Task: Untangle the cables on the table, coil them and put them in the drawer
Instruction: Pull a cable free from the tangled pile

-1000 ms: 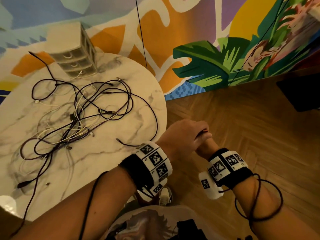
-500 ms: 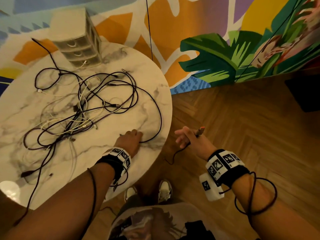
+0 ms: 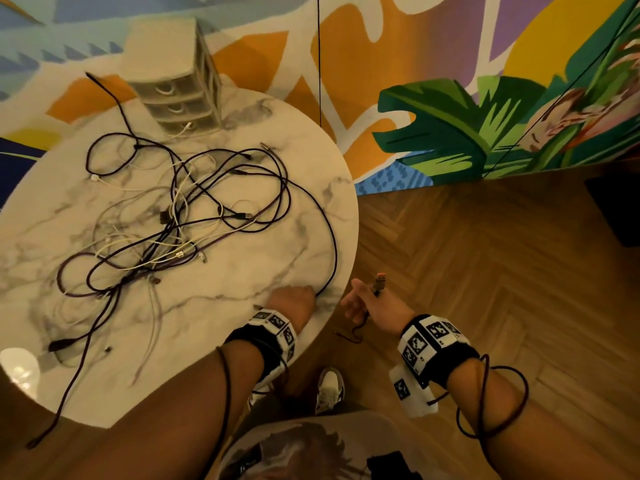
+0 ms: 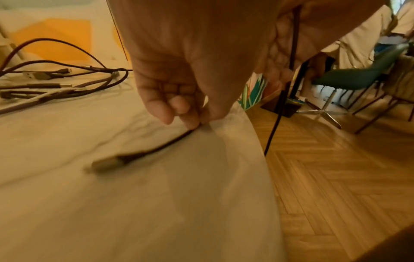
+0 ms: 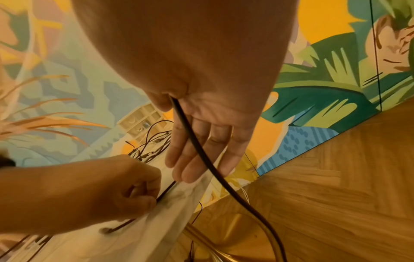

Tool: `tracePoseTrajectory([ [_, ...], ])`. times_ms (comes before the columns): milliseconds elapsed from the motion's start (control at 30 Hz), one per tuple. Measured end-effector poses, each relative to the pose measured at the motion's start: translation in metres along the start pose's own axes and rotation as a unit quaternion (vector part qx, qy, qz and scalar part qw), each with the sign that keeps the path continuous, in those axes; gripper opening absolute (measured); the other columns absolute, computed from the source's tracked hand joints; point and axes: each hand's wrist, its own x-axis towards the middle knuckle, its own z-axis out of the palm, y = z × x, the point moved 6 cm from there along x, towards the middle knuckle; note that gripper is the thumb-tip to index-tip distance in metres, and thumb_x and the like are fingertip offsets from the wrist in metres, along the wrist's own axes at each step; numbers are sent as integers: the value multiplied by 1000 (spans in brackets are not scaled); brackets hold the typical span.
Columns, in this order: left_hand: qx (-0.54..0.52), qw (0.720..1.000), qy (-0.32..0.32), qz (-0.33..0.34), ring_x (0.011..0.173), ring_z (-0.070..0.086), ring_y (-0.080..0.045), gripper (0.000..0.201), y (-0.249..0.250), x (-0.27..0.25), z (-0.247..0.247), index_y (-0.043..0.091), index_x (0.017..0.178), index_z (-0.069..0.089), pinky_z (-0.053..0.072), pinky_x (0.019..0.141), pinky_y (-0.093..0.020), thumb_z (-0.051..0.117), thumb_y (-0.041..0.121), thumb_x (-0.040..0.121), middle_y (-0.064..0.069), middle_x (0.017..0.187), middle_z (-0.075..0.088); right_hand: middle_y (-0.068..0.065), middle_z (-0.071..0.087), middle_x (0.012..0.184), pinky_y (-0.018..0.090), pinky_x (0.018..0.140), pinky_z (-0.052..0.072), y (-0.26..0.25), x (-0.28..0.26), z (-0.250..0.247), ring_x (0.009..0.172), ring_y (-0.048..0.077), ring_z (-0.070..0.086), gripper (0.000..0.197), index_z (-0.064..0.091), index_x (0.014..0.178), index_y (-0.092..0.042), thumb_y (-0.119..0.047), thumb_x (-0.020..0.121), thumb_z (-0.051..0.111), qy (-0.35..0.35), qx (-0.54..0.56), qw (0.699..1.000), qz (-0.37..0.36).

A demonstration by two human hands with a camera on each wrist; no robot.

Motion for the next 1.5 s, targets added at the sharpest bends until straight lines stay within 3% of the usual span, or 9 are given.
tracePoseTrajectory([
  [500, -147, 981, -12, 129, 72, 61, -28, 23, 39, -23, -34, 12, 102, 52, 51, 64, -35, 48, 31, 90, -10, 86, 63, 3, 56, 68, 33, 71, 43, -23, 12, 1, 65, 16, 52, 38, 53, 68, -15, -26, 101, 38, 80, 116, 989, -53],
  [567, -423, 906, 27, 19, 68, 59, -24, 19, 15, -15, -43, 13, 97, 56, 45, 56, -30, 42, 25, 95, -9, 86, 64, -1, 49, 61, 26, 61, 37, -36, 3, -1, 53, 8, 43, 40, 47, 64, -17, -25, 102, 38, 95, 63, 989, -98],
  [667, -772, 623, 68, -109, 48, 45, -15, 23, -13, -8, -58, 10, 102, 57, 33, 41, -22, 38, 23, 99, -7, 81, 65, -6, 48, 61, 27, 60, 38, -40, -10, 26, 52, 3, 42, 34, 52, 73, -20, -33, 100, 38, -4, 7, 994, -106],
  [733, -810, 568, 81, -120, 42, 37, -12, 19, -23, -6, -73, 9, 96, 56, 26, 39, -19, 41, 20, 98, -9, 71, 61, -5, 53, 64, 32, 64, 41, -36, -17, 45, 58, 8, 47, 39, 57, 76, -20, -44, 98, 36, -66, -2, 991, -113],
  [933, -571, 809, 90, -105, 40, 47, -6, 20, -19, -20, -72, 9, 82, 61, 36, 41, -18, 49, 19, 93, -4, 59, 61, 9, 62, 70, 25, 52, 37, -46, -6, 13, 55, 24, 41, 58, 69, 91, -15, -45, 100, 20, 33, 169, 981, -87],
  [1100, -412, 910, 44, -6, 52, 52, -12, 22, 1, -38, -53, 6, 79, 58, 46, 59, -30, 47, 20, 92, 1, 59, 55, 1, 49, 48, 20, 42, 27, -63, 27, 0, 39, 9, 34, 48, 66, 82, -8, -36, 102, 33, 28, 192, 981, -22],
  [1233, -389, 920, -16, 49, 52, 54, -10, 21, 1, -44, -41, 10, 79, 61, 43, 55, -25, 48, 21, 92, 1, 62, 63, -6, 35, 40, 21, 39, 20, -72, 33, 0, 36, 8, 25, 38, 53, 73, -9, -22, 103, 33, 3, 212, 977, -39],
  [1400, -608, 792, 17, -44, 48, 50, -15, 20, -30, -27, -55, 6, 98, 61, 38, 39, -23, 45, 17, 95, -8, 76, 68, -6, 40, 44, 26, 45, 20, -70, 11, 23, 42, 12, 26, 39, 51, 71, -12, -23, 103, 32, -37, 138, 986, -82],
  [1500, -554, 832, 28, -5, 45, 49, -10, 21, -21, -25, -64, 8, 95, 59, 39, 44, -24, 40, 16, 97, -6, 66, 63, -4, 39, 41, 27, 44, 22, -65, 4, 23, 39, 13, 26, 45, 50, 67, -12, -32, 103, 31, 5, 148, 987, -66],
])
